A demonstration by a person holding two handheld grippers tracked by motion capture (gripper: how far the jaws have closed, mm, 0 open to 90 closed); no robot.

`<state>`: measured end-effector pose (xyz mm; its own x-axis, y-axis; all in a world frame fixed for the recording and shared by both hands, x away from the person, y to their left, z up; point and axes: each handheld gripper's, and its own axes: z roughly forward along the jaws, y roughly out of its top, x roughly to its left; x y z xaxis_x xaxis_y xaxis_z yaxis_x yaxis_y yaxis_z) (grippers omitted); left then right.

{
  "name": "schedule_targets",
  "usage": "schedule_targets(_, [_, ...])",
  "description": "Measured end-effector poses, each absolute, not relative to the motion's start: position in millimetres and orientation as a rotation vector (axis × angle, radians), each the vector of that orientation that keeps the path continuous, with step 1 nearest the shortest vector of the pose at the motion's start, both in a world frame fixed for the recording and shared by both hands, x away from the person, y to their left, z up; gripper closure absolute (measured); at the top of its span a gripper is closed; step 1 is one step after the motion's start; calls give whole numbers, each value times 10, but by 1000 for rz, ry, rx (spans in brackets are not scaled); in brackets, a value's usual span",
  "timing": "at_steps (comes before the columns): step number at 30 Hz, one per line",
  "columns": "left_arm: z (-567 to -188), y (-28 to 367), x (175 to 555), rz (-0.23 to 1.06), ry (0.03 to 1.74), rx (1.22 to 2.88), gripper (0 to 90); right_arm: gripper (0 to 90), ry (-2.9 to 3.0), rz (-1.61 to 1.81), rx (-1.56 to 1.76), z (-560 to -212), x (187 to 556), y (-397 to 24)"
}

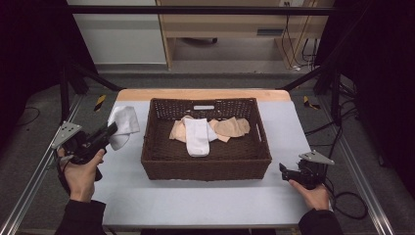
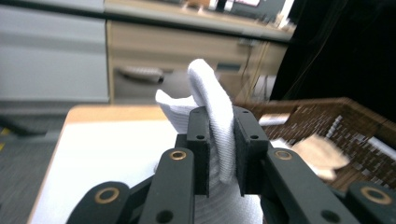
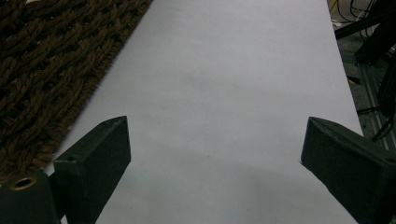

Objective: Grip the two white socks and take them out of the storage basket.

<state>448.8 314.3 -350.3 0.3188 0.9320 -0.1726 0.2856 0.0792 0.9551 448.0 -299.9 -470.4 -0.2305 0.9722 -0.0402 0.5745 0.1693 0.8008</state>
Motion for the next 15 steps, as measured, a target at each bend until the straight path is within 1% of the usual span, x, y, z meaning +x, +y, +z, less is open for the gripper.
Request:
schedule_targets(4, [-3610,3199,4510,733,1234,1470,776,85,1883,908,1459,-4703,4477,-2999])
schedule_targets(7, [-3787,3211,4528,718,1285,1514,776,85,1884,913,1460,-4699,4471,-2999])
schedule_targets(8, [-3787,3211,4528,718,1285,1514,776,85,1884,913,1460,-4698,4470,-3000])
schedule_targets(9, [-3898,3209,4544,705,1312,1550,776,85,1884,916,1461,-4695,4467,-3000])
schedule_targets(10, [-3898,3209,4544,705,1312,1550,776,85,1884,916,1461,-4695,4467,-3000])
schedule_targets(15, [-4184,3214,4603,663,1385,1641,773,86,1881,915,1453,-4692,4460,-3005])
